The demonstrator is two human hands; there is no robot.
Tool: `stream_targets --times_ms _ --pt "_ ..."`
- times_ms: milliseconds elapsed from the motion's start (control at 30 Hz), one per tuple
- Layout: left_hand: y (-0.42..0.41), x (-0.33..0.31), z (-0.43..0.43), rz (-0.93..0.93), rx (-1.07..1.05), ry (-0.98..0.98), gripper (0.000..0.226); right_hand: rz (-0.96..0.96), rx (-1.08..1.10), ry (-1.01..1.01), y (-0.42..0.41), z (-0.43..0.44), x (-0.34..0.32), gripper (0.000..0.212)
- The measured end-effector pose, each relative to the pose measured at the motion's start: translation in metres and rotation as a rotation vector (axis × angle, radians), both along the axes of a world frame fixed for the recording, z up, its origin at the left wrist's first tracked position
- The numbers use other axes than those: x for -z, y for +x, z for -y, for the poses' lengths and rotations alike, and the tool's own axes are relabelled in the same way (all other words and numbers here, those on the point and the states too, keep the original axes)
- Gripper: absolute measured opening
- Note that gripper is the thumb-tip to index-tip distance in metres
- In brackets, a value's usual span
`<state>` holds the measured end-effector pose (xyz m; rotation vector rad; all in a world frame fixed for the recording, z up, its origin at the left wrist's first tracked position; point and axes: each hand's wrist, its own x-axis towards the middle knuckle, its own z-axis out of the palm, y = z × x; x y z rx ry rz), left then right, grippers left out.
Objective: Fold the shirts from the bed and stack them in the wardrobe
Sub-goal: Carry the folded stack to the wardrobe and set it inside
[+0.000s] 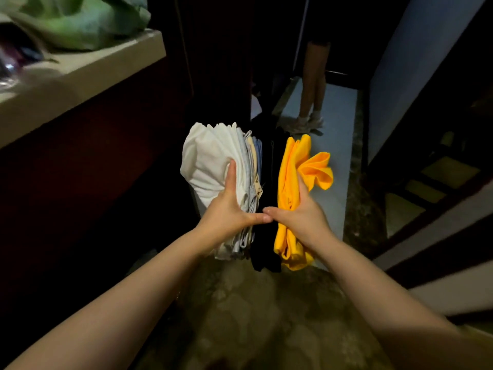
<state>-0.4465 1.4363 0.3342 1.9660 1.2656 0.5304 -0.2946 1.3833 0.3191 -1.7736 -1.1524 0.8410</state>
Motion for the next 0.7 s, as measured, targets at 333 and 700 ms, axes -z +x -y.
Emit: stream_targets --times_ms 333,700 --pt "0.148 0.020 -0.214 0.063 0.021 -0.030 0.129 0.016 -0.028 0.005 0.150 -0.214 0.014 0.108" --pt "0.314 0.011 -0.425 0.036 0.011 -0.023 0.129 -0.187 -0.085 0.061 0.314 -0.417 -0.001 0.097"
